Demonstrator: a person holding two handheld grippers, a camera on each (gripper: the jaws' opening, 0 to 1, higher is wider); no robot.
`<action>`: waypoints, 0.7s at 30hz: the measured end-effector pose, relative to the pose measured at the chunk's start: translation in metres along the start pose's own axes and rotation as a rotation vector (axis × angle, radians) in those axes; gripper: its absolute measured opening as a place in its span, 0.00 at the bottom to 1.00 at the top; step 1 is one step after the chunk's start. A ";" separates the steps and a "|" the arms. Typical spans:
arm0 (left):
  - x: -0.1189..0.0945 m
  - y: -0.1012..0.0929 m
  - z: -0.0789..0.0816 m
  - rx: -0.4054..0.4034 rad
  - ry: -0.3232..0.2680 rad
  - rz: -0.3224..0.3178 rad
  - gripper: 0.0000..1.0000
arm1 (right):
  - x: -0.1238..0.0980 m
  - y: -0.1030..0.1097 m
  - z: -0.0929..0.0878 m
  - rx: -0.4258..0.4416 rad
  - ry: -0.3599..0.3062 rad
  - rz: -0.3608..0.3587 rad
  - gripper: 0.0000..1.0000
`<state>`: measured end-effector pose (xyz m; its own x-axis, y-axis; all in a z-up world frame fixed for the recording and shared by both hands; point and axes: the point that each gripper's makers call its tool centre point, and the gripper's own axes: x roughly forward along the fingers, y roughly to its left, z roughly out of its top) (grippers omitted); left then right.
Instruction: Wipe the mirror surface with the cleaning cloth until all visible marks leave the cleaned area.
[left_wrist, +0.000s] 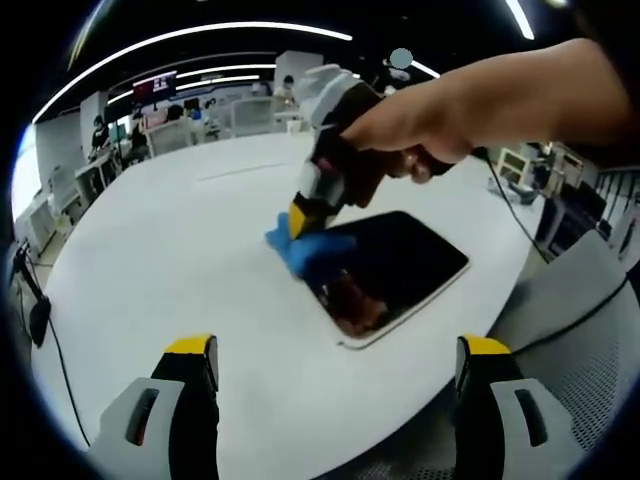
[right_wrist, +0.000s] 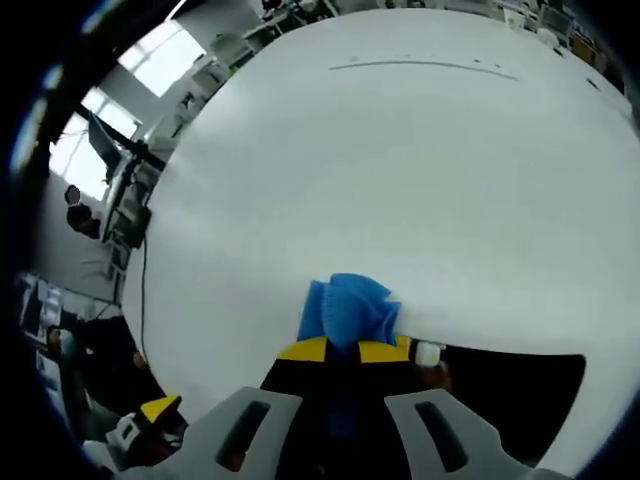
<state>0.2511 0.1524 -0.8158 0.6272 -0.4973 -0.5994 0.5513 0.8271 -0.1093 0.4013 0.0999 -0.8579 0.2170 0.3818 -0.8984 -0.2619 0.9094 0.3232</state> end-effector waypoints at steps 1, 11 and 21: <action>0.000 0.000 0.000 -0.001 -0.002 0.002 0.99 | 0.000 0.000 0.000 0.003 0.000 0.003 0.03; 0.000 0.001 0.000 0.002 -0.004 0.006 0.99 | -0.002 0.002 -0.004 -0.004 0.003 -0.005 0.03; -0.001 0.003 0.001 0.002 -0.006 0.017 0.99 | -0.004 0.005 -0.013 -0.005 0.007 0.006 0.03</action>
<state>0.2528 0.1556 -0.8151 0.6397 -0.4850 -0.5963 0.5418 0.8348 -0.0979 0.3865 0.1010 -0.8569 0.2085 0.3857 -0.8988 -0.2677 0.9064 0.3268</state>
